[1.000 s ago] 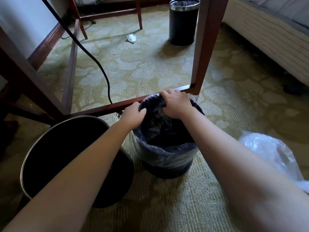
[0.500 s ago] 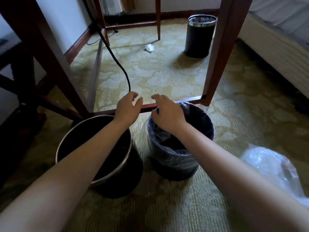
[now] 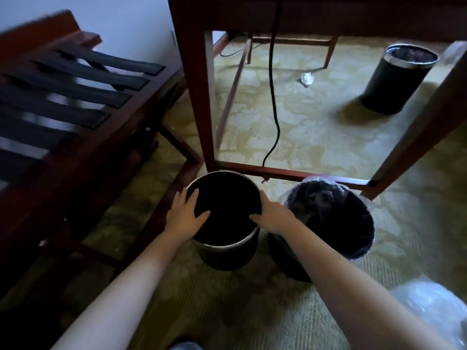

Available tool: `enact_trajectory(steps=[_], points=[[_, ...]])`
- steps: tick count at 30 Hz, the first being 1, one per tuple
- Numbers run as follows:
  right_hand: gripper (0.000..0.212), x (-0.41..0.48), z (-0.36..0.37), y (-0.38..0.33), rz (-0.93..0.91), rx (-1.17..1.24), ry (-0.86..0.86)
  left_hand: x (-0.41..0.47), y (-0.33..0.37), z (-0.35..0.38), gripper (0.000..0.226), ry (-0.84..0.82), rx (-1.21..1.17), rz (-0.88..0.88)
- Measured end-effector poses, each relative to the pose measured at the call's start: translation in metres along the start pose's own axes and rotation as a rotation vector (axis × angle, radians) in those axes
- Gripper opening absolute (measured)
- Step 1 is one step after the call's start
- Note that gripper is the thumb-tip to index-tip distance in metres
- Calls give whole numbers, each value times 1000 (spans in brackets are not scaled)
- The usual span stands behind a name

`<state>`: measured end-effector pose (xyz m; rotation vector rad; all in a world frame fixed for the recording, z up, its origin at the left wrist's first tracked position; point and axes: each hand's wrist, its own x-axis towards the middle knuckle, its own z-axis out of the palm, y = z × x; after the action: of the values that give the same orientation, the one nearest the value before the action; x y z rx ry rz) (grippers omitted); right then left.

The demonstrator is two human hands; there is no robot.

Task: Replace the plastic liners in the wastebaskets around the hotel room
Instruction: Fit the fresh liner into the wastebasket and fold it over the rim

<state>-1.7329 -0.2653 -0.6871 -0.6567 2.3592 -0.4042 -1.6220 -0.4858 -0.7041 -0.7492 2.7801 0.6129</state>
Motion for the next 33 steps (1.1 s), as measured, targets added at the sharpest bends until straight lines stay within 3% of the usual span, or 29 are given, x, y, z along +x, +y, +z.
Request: enact_trajectory(steps=[6,11,16,20,24,33], points=[[92,7,19,5,-14,115,14,-13,-35,14,84,-199,-163,-100],[97,1,30,5,50,308,33,-24,-32,11,92,-210,-288,-121],[97,-15,38,-2,22,301,119,-54,-26,7,89,-213,-366,-133],[96,-22,39,-13,-12,296,125,-83,-32,-9,92,-182,-493,-206],[93,-36,28,-24,-61,295,80,-110,-25,-36,92,-123,-460,-259],[89,-106,-33,-25,-89,410,104,-150,29,-101,92,41,-335,-165]])
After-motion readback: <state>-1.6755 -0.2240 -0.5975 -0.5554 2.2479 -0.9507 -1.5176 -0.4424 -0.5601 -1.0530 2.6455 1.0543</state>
